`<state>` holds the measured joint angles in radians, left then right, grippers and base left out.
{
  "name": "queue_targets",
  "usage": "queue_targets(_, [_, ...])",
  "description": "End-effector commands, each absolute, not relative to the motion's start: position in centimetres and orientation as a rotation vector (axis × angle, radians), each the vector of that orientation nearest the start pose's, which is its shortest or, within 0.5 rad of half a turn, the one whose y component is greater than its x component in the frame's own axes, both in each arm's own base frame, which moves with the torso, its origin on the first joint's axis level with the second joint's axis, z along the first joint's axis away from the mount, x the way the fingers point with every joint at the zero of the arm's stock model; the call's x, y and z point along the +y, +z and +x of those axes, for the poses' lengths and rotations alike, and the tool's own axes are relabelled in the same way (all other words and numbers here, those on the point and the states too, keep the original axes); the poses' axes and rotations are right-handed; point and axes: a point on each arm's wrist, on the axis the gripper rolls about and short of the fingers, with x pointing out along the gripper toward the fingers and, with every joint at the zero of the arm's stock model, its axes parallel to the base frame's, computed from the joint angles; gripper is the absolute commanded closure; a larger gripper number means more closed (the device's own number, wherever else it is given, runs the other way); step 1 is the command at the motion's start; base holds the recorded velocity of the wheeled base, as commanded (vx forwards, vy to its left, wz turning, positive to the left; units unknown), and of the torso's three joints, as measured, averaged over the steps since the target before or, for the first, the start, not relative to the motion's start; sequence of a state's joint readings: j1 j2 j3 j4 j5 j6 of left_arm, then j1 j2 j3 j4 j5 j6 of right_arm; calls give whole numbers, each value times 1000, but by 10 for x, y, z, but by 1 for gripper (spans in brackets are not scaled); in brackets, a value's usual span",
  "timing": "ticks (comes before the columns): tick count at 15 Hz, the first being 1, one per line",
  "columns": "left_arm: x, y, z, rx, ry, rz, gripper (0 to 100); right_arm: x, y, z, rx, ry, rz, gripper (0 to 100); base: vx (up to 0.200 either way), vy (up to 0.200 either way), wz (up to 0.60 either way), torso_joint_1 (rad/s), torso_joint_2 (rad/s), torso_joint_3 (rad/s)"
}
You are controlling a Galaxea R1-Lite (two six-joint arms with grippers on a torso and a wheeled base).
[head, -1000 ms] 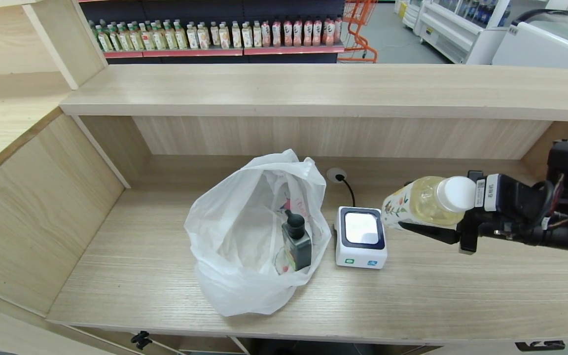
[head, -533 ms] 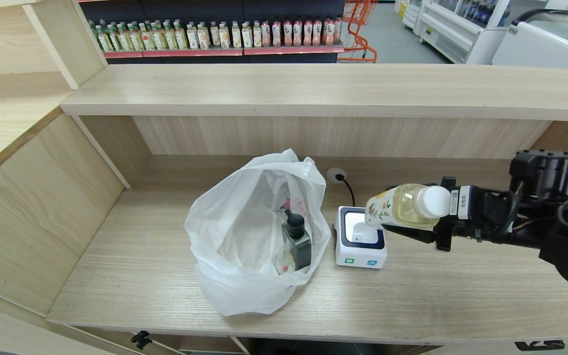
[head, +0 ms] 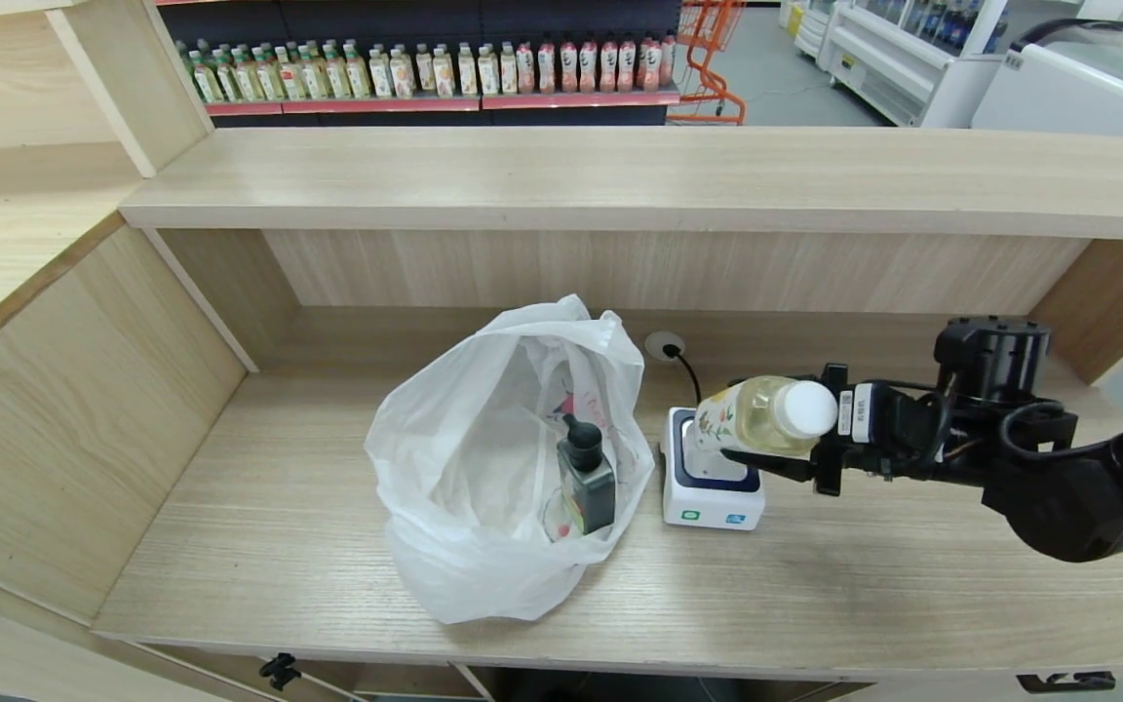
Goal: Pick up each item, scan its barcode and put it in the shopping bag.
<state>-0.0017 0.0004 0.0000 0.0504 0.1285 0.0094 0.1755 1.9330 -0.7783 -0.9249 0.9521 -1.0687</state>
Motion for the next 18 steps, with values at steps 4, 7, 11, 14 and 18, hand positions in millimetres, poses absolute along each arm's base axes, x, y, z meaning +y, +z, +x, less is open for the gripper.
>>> queue_targets(4, [3, 70, -23, 51, 127, 12, 0, 86, 128, 338, -401, 1134, -849, 100, 0, 0, 0, 0, 0, 0])
queue_targets(7, [3, 70, -23, 51, 129, 13, 0, 89, 161, 323, -440, 1120, -804, 100, 0, 0, 0, 0, 0, 0])
queue_targets(11, [3, 70, -23, 51, 127, 12, 0, 87, 219, 283, -443, 1111, -612, 100, 0, 0, 0, 0, 0, 0])
queue_targets(14, [3, 70, -23, 51, 127, 12, 0, 111, 235, 255, -209, 1031, -200, 100, 0, 0, 0, 0, 0, 0])
queue_targets(18, [3, 70, -23, 51, 127, 12, 0, 148, 222, 265, 52, 918, 127, 100, 0, 0, 0, 0, 0, 0])
